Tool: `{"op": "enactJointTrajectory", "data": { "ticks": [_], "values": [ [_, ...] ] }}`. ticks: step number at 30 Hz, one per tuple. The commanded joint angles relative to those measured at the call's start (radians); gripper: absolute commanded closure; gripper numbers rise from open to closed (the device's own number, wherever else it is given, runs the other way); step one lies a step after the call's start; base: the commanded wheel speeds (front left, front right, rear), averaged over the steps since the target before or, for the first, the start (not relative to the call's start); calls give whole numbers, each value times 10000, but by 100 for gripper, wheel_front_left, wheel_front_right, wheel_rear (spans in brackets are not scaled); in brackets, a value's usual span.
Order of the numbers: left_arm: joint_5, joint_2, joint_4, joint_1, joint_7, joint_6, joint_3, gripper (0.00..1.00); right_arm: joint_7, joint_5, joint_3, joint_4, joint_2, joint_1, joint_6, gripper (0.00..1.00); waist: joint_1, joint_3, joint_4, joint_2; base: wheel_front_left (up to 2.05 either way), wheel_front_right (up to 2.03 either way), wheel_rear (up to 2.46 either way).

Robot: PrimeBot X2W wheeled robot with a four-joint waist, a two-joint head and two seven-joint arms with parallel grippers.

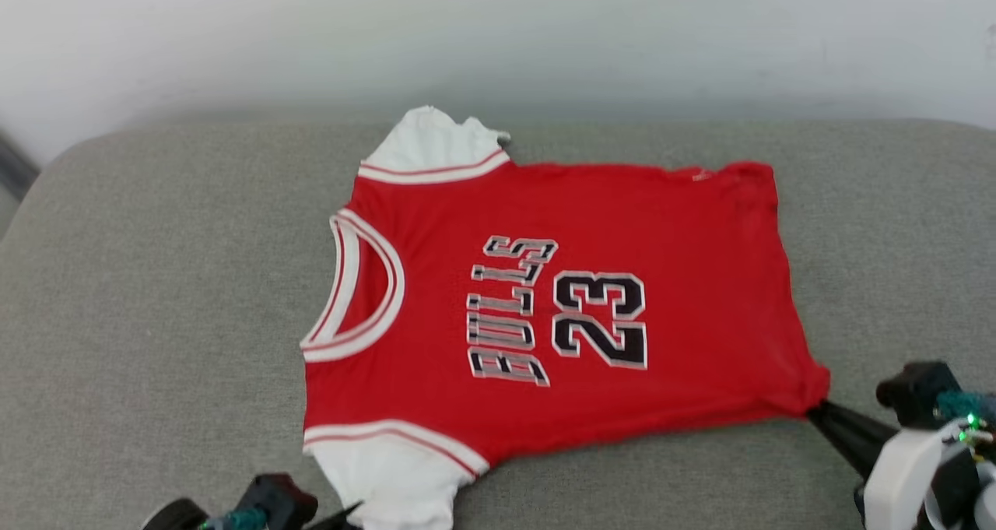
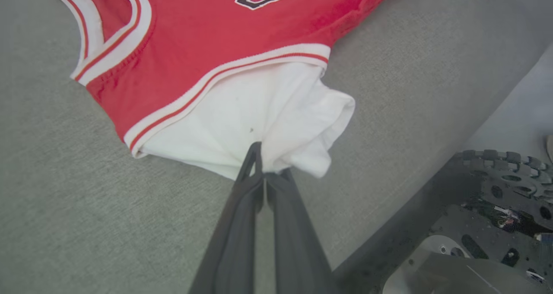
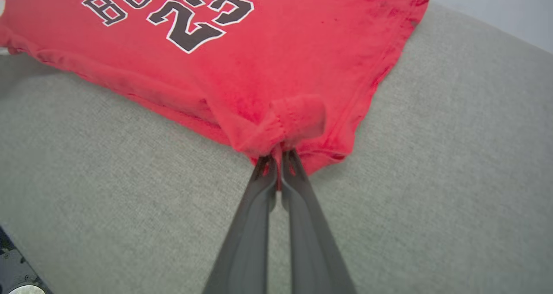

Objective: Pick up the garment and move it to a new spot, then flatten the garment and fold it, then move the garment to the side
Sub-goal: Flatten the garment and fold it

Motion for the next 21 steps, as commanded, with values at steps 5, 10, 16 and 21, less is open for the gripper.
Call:
{"op": "enactJointTrajectory", "data": {
  "ticks": [5,10,16,21],
  "values": [
    [-338,313,-601,640,136,115,-145,100,235,192,-463,-608,-431,1140,-11,100,3,-146,-112,0,0,0,0],
    [-453,494,-881,788,-6,244,-31,100,450,177,-1004,-1076,-495,1850,-11,100,3,-95,-192,0,0,0,0],
    [-166,730,-1001,354,-325,459,383,100,781,47,-1500,-1599,-301,1991,-11,100,3,77,-278,0,0,0,0],
    [70,694,-1162,-257,-386,475,695,100,1002,-138,-1840,-1774,-236,1696,-11,100,3,339,-277,0,0,0,0]
  ]
}}
